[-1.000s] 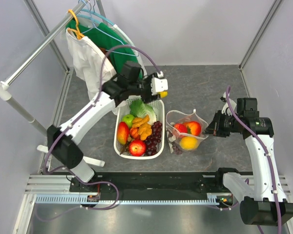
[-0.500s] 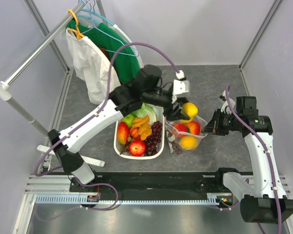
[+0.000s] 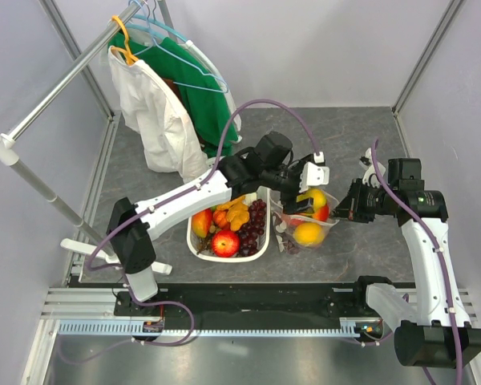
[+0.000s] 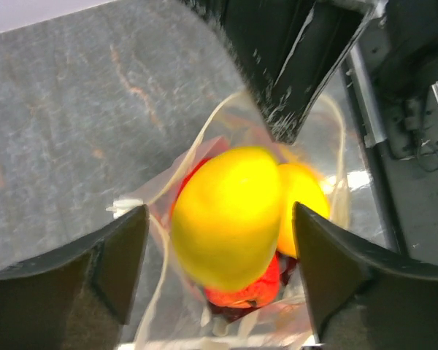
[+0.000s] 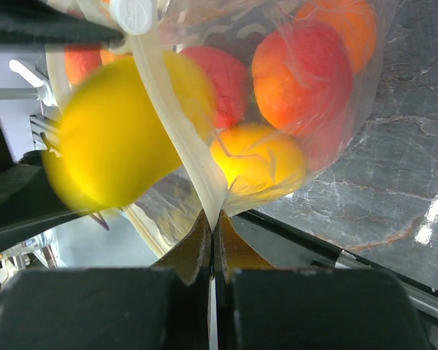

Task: Place the food in the zip-top bag and seal the zipper
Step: Place the fake fruit in the zipper food storage bag.

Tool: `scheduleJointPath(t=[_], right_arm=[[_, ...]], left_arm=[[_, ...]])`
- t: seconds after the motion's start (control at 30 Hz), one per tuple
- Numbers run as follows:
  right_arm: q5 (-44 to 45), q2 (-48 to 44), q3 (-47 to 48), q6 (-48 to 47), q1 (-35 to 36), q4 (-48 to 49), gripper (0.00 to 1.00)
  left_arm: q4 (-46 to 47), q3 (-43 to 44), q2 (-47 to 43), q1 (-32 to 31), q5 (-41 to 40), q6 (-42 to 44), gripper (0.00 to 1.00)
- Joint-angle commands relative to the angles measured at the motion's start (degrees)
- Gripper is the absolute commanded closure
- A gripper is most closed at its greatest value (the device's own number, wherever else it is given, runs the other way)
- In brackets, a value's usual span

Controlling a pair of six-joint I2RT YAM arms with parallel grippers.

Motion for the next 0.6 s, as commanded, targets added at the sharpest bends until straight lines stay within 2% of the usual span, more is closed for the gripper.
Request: scheduleJointPath(t=[0.0, 0.13, 0.3, 0.37, 0.57], right_arm=[[-2.45, -1.21, 1.48, 0.34, -0.18, 0.64, 1.00], [-2.72, -1.56, 1.65, 0.25, -0.18, 0.29, 1.00], [-2.89, -2.00, 1.65, 0.42, -0.18, 0.29, 1.00], [-3.07, -2.27, 1.74, 0.60, -0.18, 0.20, 1.00], [-3.51, -2.36, 2.01, 0.78, -0.18, 0.29, 1.00]], left_arm=[[6.45, -1.97, -5.22, -0.17, -4.57, 4.61, 0.03], [-1.18, -2.49, -8.83, 1.40, -8.61, -0.12, 0.03], [-8.84, -1.00, -7.70, 8.43, -11.07, -9.69, 0.04], [-12.17, -0.56, -6.64, 9.58, -12.48, -10.59, 0.05], [-14.39, -1.97, -5.41, 9.67, -11.43, -13.84, 0.10]])
